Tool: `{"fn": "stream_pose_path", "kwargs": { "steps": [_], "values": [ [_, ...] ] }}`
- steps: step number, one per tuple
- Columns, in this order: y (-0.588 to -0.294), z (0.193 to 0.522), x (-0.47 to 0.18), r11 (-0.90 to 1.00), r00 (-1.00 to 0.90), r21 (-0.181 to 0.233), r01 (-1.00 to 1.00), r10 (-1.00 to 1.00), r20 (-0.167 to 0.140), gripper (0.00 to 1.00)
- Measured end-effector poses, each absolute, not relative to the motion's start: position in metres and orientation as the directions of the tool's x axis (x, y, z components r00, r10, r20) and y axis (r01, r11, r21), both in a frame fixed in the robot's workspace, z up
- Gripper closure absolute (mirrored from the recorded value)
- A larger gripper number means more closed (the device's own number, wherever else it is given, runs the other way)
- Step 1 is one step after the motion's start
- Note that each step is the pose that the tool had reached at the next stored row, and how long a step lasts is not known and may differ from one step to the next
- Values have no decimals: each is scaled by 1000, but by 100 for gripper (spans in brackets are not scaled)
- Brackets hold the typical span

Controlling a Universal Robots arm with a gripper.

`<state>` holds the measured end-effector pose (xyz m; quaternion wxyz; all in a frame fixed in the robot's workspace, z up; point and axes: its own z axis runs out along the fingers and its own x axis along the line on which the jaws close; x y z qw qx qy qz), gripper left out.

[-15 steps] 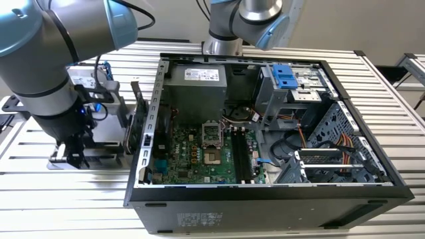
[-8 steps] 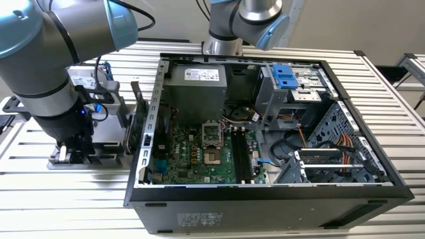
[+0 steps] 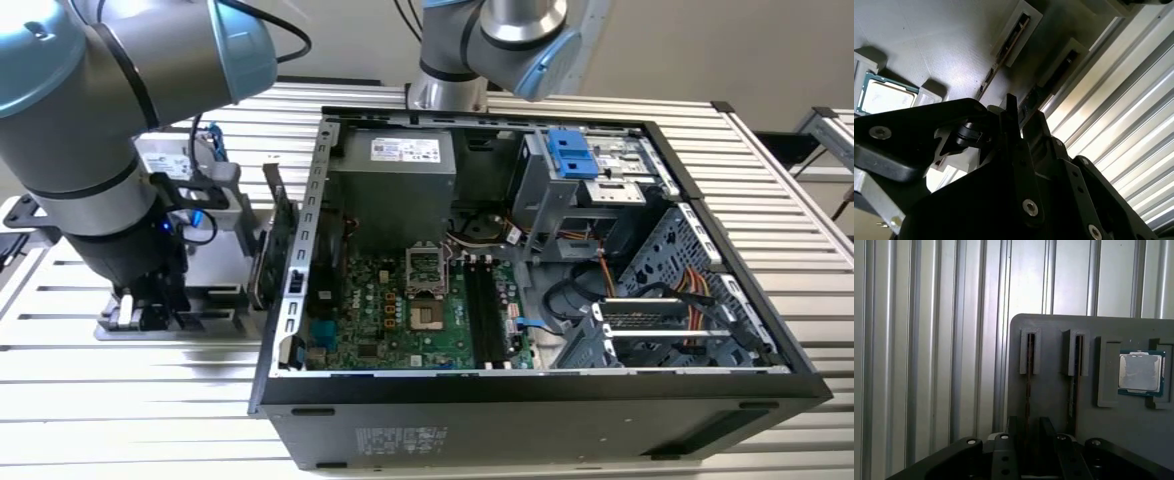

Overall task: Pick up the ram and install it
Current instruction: 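Pick up the ram and move it above insertion slot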

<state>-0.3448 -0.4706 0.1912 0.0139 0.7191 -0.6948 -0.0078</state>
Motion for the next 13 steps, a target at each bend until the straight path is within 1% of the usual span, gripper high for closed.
{"fn": "stream_pose_path", "kwargs": {
  "steps": [8,9,13],
  "values": [
    [-471,191,-345,-36,37,31,-999,-999,8,0],
    [-471,191,-345,-36,37,31,-999,-999,8,100],
    [-471,191,-345,-37,38,31,-999,-999,8,100]
  ]
}}
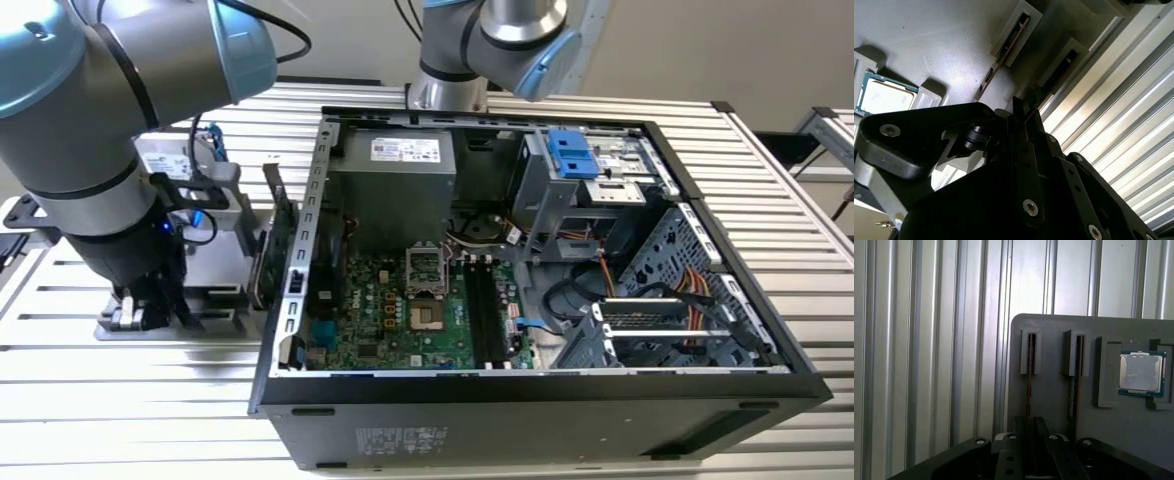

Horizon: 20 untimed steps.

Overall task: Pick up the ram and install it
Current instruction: 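Pick up the ram and move it above insertion slot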

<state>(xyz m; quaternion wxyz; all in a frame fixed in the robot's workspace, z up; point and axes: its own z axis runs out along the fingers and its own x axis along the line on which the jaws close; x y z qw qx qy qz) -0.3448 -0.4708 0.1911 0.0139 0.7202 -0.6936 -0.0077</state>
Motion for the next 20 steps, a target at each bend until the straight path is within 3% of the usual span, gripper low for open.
{"fn": "stream_pose_path", "kwargs": {
  "steps": [20],
  "values": [
    [-471,197,-345,-44,44,31,-999,-999,8,100]
  ]
}}
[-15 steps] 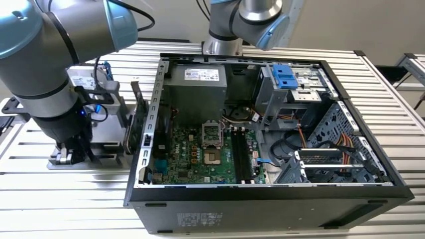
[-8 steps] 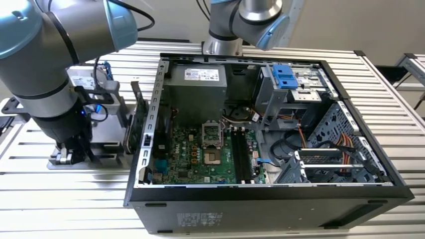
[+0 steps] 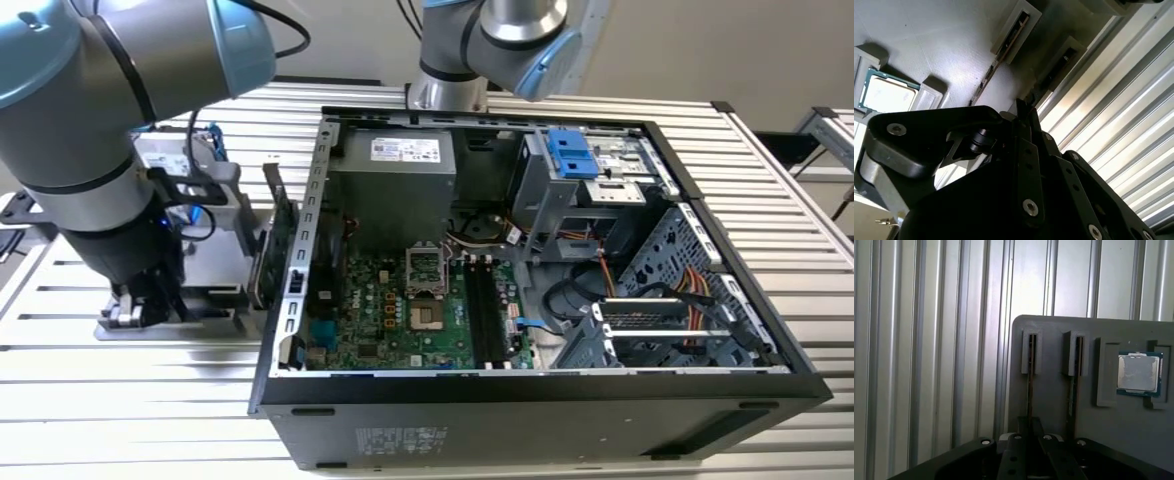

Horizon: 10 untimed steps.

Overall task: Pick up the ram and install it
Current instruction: 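Pick up the ram and move it above insertion slot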

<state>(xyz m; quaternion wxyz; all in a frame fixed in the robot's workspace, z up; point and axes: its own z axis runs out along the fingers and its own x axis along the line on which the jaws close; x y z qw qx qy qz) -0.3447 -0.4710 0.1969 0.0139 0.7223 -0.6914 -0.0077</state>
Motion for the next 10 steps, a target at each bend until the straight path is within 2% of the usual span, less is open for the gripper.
{"fn": "stream_pose_path", "kwargs": {
  "steps": [10],
  "values": [
    [-471,206,-345,-44,44,31,-999,-999,8,100]
  ]
}}
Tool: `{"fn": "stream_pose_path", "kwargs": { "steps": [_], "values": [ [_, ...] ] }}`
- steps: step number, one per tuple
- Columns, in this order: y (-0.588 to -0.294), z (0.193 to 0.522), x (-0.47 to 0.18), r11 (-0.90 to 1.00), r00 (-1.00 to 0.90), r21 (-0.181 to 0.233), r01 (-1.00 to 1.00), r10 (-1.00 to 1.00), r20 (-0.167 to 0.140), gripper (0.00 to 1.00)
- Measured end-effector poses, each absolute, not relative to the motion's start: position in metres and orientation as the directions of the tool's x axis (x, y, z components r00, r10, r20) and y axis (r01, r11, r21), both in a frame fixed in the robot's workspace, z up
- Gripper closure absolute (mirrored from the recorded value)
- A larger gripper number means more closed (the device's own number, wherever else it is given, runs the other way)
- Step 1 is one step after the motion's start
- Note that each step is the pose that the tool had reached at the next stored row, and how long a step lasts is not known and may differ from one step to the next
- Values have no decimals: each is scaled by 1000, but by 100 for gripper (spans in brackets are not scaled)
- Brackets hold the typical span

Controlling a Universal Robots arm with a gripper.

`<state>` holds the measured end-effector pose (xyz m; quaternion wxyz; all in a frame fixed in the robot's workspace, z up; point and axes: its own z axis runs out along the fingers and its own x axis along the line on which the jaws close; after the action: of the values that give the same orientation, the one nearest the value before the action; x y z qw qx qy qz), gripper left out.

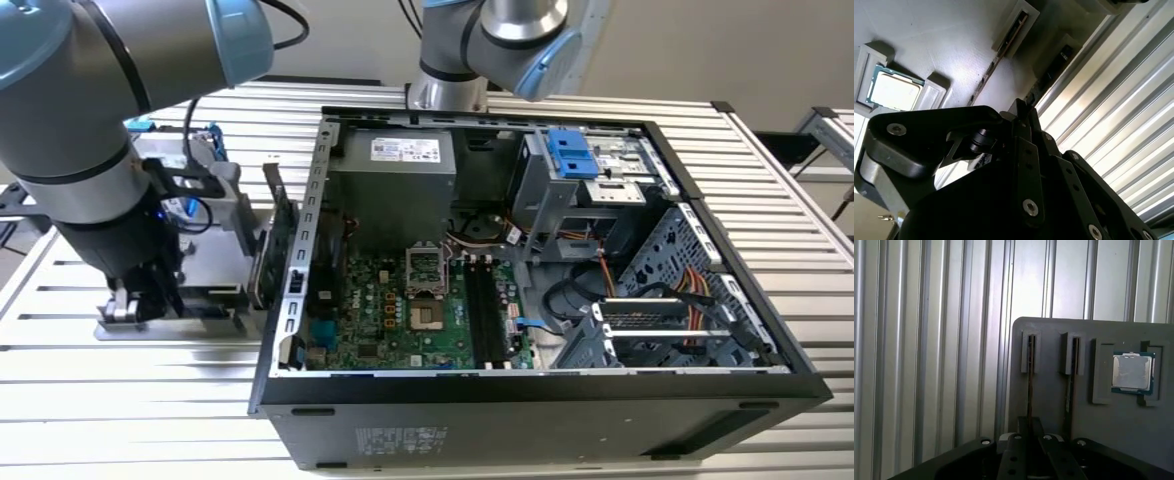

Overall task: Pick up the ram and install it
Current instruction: 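Pick up the ram and move it above insertion slot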

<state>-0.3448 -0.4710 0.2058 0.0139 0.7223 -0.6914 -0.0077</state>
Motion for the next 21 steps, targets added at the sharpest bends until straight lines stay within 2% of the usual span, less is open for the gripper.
{"fn": "stream_pose_path", "kwargs": {
  "steps": [21],
  "values": [
    [-471,224,-345,-43,44,31,-999,-999,8,100]
  ]
}}
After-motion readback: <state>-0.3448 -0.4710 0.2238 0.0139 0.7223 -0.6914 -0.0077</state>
